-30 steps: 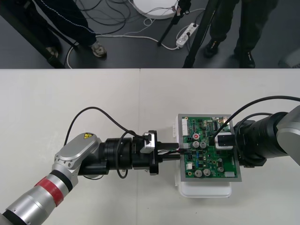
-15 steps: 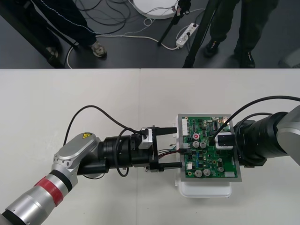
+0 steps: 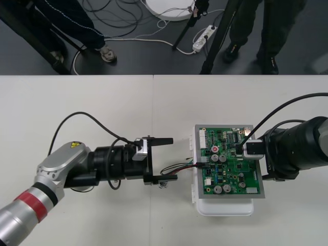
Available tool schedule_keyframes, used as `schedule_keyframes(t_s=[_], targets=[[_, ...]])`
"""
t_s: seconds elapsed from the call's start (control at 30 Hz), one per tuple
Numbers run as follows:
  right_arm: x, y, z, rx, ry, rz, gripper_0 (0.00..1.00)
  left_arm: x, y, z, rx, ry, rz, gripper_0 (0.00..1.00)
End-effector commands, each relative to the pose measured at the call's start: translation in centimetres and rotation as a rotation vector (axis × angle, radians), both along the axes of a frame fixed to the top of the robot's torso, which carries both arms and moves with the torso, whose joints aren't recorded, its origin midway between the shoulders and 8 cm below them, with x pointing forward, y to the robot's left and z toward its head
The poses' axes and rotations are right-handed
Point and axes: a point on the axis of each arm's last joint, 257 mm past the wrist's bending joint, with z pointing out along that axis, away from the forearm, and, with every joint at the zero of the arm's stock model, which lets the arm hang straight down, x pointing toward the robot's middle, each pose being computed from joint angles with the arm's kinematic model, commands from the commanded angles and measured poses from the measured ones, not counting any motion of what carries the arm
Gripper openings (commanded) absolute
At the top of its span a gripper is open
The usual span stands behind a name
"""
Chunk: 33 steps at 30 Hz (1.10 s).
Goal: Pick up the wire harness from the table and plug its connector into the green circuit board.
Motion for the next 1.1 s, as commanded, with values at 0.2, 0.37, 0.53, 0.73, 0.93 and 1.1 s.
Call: schedule_keyframes(t_s=[0.2, 0.37, 0.53, 0.73, 0.93, 1.1], targets=[[0.6, -4.5, 4.0, -0.031, -0.023, 0.04, 1.0, -1.8, 7.4, -1.1, 0.128, -0.053, 0.012, 1.0], [0.3, -5.4, 6.2, 0.017, -0.005, 0.035, 1.0, -4.0, 11.1, -1.2, 0.197, -0.006, -0.027, 1.0], [0.1, -6.1, 7.7, 0.093, 0.029, 0.013, 1.0, -5.5, 14.5, -0.5, 0.267, -0.001, -0.051, 1.0], [-0.3, -6.7, 10.5, 0.22, 0.055, 0.061, 1.0, -8.1, 17.5, 1.5, 0.295, 0.049, -0.094, 1.0], [-0.9, -6.8, 14.3, 0.415, 0.071, 0.086, 1.0, -10.5, 19.8, 4.3, 0.326, 0.072, -0.122, 1.0], [-1.9, -6.5, 16.0, 0.54, 0.087, 0.12, 1.0, -12.0, 21.1, 7.0, 0.375, 0.08, -0.114, 1.0]])
